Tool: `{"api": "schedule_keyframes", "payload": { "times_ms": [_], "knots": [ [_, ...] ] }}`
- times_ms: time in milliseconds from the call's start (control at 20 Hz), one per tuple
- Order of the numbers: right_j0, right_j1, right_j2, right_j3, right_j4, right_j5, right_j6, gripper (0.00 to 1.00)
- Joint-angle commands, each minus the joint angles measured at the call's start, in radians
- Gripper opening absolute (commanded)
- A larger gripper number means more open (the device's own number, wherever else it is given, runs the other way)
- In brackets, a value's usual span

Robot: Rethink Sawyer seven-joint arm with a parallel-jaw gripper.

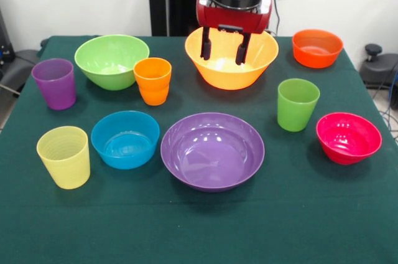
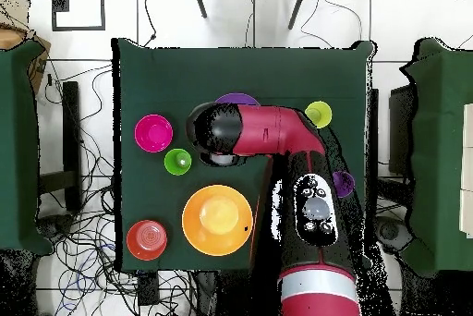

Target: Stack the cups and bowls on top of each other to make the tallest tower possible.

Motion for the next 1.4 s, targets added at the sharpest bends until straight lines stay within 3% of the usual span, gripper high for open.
{"api": "schedule_keyframes", "payload": {
  "times_ms": [50,950,1400],
  "knots": [
    [-0.003,0.002,0.086,-0.046,0.006,0.111,-0.03,1.0],
    [0.011,0.078,0.083,-0.188,-0.002,0.161,0.0,1.0],
    [0.029,0.134,0.072,-0.254,-0.017,0.125,0.019,1.0]
  ]
}}
